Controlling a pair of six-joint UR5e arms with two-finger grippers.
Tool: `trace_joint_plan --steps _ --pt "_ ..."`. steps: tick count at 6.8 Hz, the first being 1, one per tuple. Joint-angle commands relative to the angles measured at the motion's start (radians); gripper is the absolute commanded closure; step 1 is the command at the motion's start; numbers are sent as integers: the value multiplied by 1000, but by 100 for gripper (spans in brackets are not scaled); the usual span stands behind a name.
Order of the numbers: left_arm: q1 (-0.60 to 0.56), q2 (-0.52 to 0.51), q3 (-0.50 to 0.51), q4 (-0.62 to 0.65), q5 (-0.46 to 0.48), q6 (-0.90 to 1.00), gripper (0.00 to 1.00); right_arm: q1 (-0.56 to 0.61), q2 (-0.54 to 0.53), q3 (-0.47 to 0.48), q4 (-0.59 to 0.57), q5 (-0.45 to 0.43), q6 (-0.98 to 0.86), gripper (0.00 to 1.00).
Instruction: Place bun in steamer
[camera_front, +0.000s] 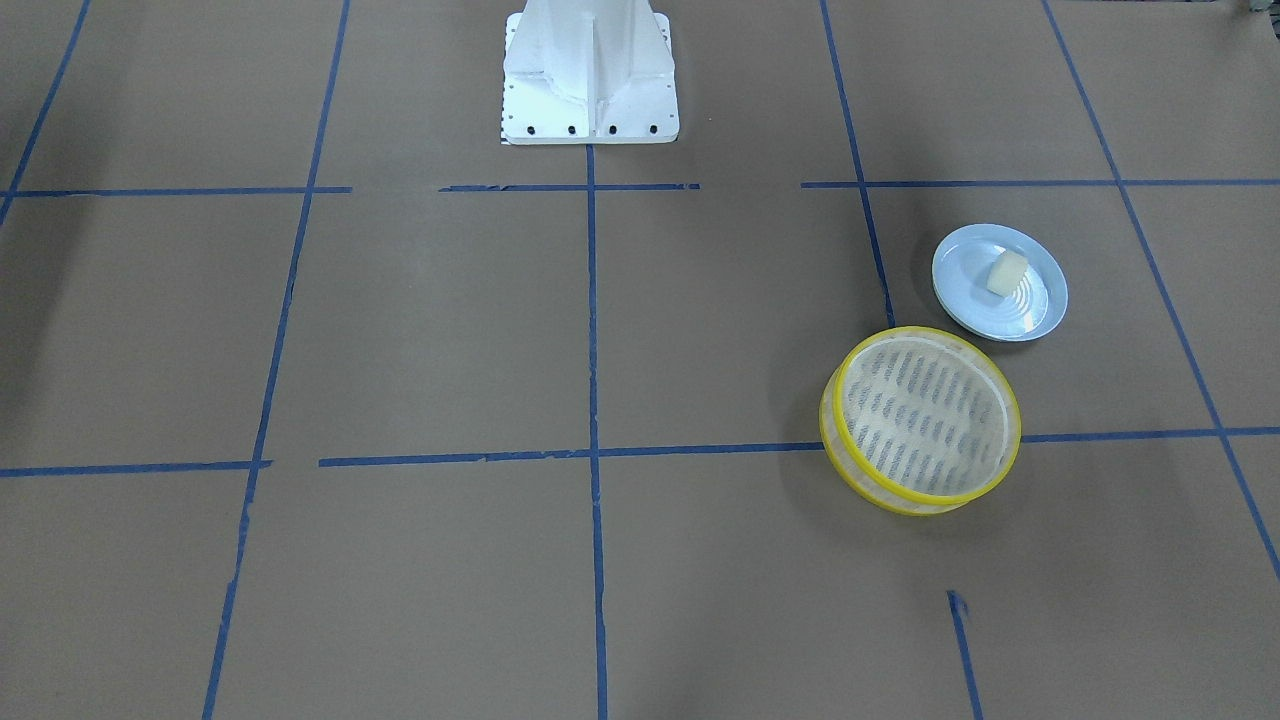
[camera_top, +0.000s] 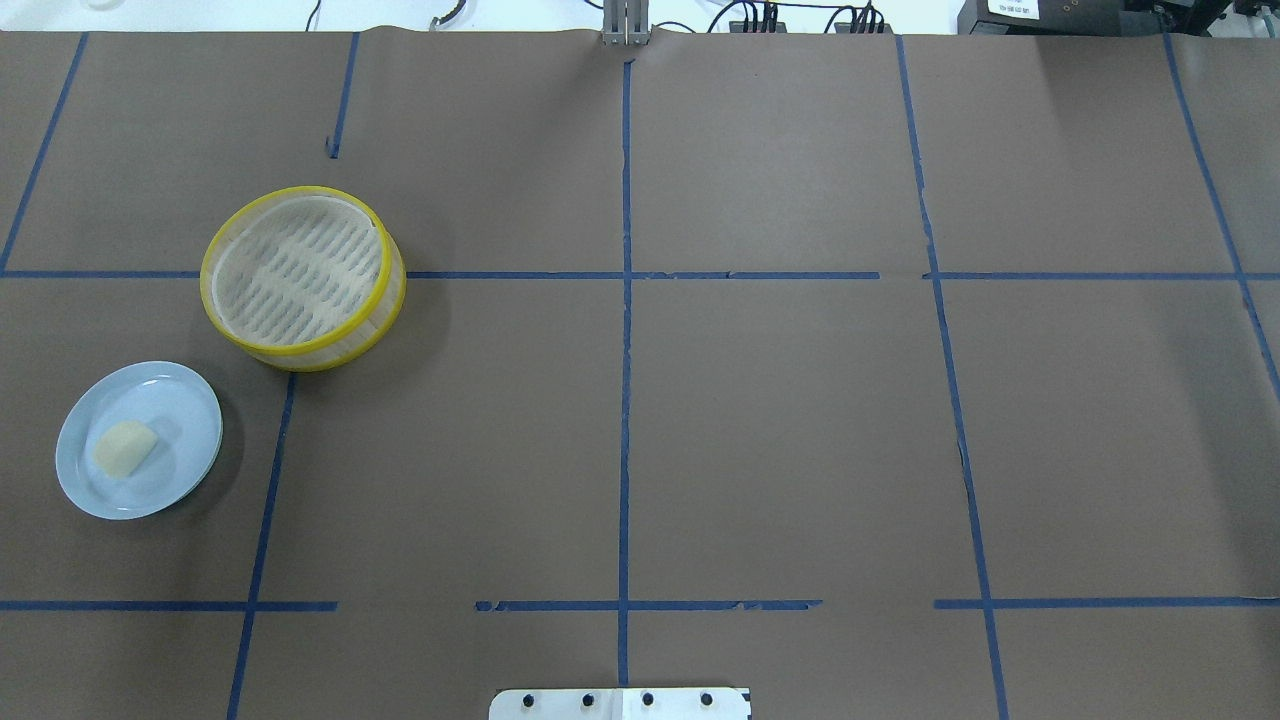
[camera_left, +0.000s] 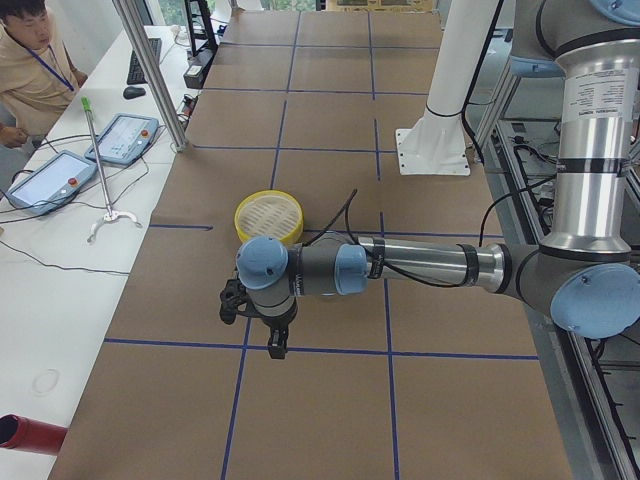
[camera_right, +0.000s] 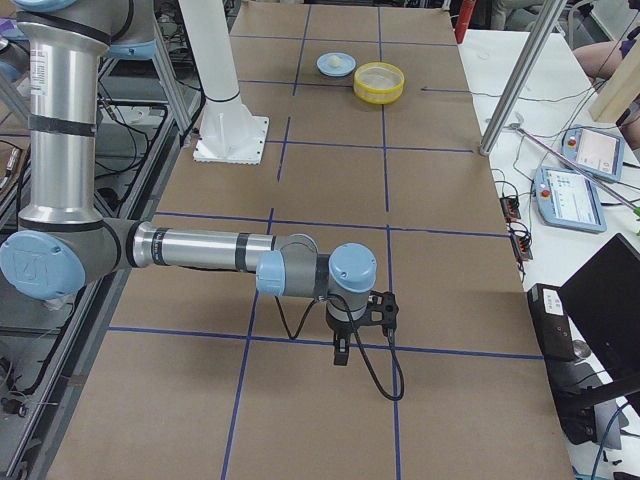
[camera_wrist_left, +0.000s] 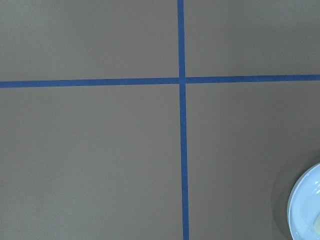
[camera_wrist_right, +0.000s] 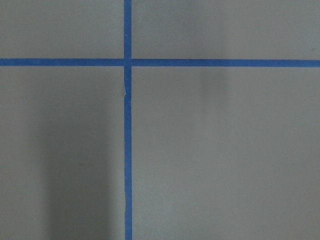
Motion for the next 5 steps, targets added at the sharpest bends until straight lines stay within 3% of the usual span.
trace_joint_plan --steps 1,5 --pt "0 6 -29 -10 1 62 0 0 0 0 0 0 0 0" --pt "0 17 -24 -16 2 69 0 0 0 0 0 0 0 0"
